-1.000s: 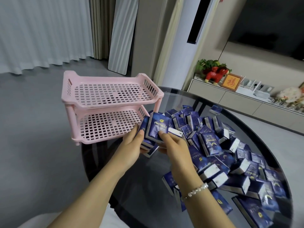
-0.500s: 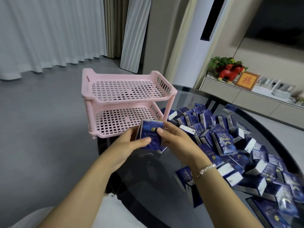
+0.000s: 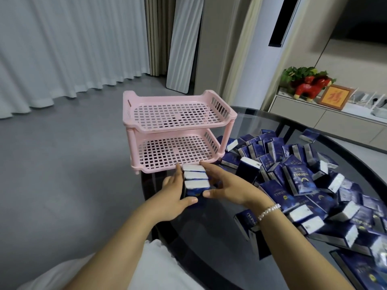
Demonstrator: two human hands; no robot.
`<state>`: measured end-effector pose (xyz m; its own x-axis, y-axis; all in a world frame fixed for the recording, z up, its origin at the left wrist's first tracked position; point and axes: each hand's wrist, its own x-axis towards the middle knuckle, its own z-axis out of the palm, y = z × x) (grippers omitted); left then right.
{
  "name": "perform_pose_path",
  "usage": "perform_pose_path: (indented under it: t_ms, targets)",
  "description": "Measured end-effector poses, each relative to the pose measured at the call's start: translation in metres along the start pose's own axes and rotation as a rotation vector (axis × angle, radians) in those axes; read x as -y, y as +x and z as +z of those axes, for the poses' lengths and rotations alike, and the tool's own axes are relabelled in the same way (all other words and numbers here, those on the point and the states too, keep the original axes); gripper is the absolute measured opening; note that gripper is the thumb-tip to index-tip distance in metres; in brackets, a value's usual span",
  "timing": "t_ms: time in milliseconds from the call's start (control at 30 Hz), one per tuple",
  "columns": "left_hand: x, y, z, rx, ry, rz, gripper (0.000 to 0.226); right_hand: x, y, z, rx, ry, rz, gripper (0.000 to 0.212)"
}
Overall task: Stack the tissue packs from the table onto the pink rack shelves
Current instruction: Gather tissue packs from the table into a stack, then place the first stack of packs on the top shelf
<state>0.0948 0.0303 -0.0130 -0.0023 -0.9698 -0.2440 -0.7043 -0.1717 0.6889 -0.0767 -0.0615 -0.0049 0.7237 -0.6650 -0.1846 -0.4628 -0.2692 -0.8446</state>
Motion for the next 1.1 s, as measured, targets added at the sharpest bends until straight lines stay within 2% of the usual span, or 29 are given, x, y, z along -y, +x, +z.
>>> perform_pose_path:
  t_ms: [167, 267, 367, 433, 500, 567, 667, 767, 867, 1000, 1100]
  targets:
    - [-0.005, 0.001, 0.002, -0.025, 0.009, -0.045, 0.095, 0.006, -0.002, 0.003, 0.012, 0.092, -0.021, 0.065]
    - [-0.014, -0.002, -0.002, -0.167, -0.036, 0.038, 0.09, 0.012, -0.008, -0.01, -0.019, 0.107, -0.035, 0.063]
    - [-0.035, -0.01, -0.016, -0.328, -0.141, 0.155, 0.075, 0.029, -0.018, -0.035, -0.023, 0.052, -0.091, 0.064]
    - [-0.051, -0.012, -0.028, -0.368, -0.153, 0.189, 0.082, 0.046, -0.024, -0.054, -0.011, 0.014, -0.122, 0.06]
    - [-0.067, -0.012, -0.041, -0.395, -0.099, 0.229, 0.098, 0.063, -0.026, -0.071, -0.012, -0.014, -0.157, 0.061]
    - [-0.084, -0.009, -0.055, -0.419, -0.058, 0.285, 0.1, 0.079, -0.026, -0.087, -0.037, -0.017, -0.187, 0.061]
    - [-0.104, 0.001, -0.078, -0.456, -0.11, 0.337, 0.09, 0.093, -0.017, -0.107, -0.116, -0.055, -0.218, 0.067]
    - [-0.114, 0.026, -0.102, -0.399, -0.183, 0.319, 0.087, 0.102, -0.002, -0.121, -0.181, -0.092, -0.238, 0.07]
    - [-0.113, 0.06, -0.119, -0.376, -0.248, 0.266, 0.085, 0.103, 0.016, -0.128, -0.315, -0.105, -0.239, 0.062]
    - [-0.107, 0.106, -0.126, -0.403, -0.264, 0.194, 0.083, 0.084, 0.046, -0.126, -0.58, -0.05, -0.098, 0.053]
    - [-0.1, 0.137, -0.124, -0.39, -0.286, 0.162, 0.085, 0.069, 0.064, -0.117, -0.602, 0.076, -0.019, 0.048]
